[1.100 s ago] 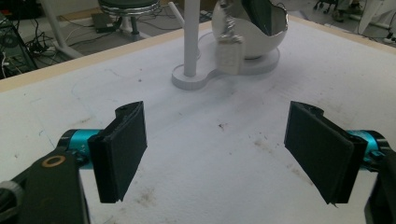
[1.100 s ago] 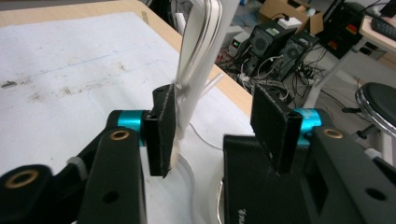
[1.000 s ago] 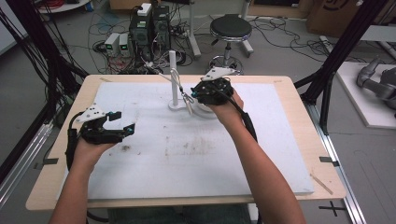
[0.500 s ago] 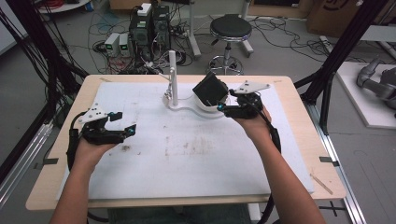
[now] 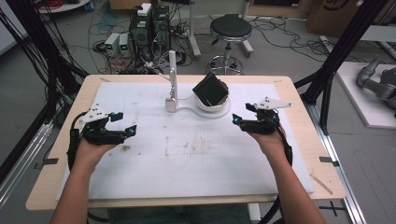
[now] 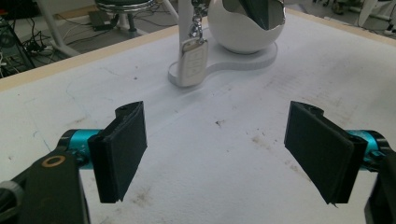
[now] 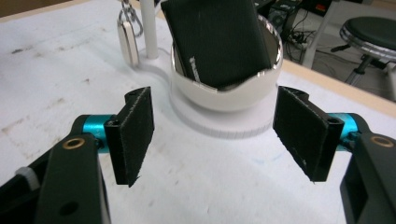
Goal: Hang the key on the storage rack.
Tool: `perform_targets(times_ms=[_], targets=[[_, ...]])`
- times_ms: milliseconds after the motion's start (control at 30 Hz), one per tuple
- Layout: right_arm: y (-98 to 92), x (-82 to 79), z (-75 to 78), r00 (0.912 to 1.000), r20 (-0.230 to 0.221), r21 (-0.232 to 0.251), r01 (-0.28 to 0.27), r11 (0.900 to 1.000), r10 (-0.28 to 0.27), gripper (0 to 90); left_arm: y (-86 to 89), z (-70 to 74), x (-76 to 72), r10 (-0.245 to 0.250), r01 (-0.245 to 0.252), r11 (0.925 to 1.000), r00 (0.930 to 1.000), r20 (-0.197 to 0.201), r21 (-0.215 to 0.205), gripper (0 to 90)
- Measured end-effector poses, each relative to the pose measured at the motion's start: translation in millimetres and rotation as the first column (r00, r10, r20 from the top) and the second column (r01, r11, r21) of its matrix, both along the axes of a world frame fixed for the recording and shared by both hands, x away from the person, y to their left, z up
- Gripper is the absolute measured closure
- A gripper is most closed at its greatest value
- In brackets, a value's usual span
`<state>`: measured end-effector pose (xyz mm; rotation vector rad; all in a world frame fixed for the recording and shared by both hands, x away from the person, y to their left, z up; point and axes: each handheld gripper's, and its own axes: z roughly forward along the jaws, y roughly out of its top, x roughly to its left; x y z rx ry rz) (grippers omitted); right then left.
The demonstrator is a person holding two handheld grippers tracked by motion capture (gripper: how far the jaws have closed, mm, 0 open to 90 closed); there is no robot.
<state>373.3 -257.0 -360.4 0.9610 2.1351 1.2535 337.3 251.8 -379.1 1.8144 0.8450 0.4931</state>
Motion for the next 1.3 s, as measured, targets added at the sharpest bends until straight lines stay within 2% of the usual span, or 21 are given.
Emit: perform_targets(times_ms=[33, 200, 333, 433, 567, 1133, 1300], targets=[[-2.4, -1.0, -3.1, 1.0, -0.001, -0.009, -0.001, 1.0, 0.001, 29.4, 0.0, -0.4, 0.1, -0.002, 0.002, 1.0, 1.0, 0.001, -0.004, 21.1], [-10.5, -7.1, -15.7, 0.9994, -0.025, 0.015, 0.023, 1.0, -0.022, 28.1, 0.4, -2.3, 0.4, -0.006, 0.006, 1.0, 1.0, 0.002, -0.008, 21.1], [-14.5, -10.7, -25.4, 0.999, -0.012, 0.027, 0.044, 0.999, -0.043, 25.9, -0.4, -5.8, 1.5, -0.005, 0.005, 1.0, 0.9999, -0.016, -0.008, 21.1], [-20.1, -9.6, -35.7, 0.9971, -0.04, 0.045, 0.066, 0.997, -0.065, 21.7, -1.1, -7.8, 2.2, -0.011, 0.011, 0.9999, 0.9996, -0.025, -0.006, 21.1], [-28.8, -9.8, -46.3, 0.9934, -0.07, 0.056, 0.095, 0.994, -0.091, 21.0, -1.9, -8.3, 3.3, -0.016, 0.016, 0.9999, 0.9995, -0.026, -0.006, 21.1], [-29.5, -13.0, -51.4, 0.9928, -0.066, 0.037, 0.102, 0.994, -0.099, 20.7, -1.4, -9.8, 2.4, -0.015, 0.014, 0.9999, 0.9995, -0.029, -0.006, 21.1], [-28.5, -12.8, -52.1, 0.9925, -0.077, 0.03, 0.097, 0.995, -0.095, 20.7, -1.3, -9.1, 2.4, -0.012, 0.012, 0.9999, 0.9996, -0.027, -0.007, 21.1]])
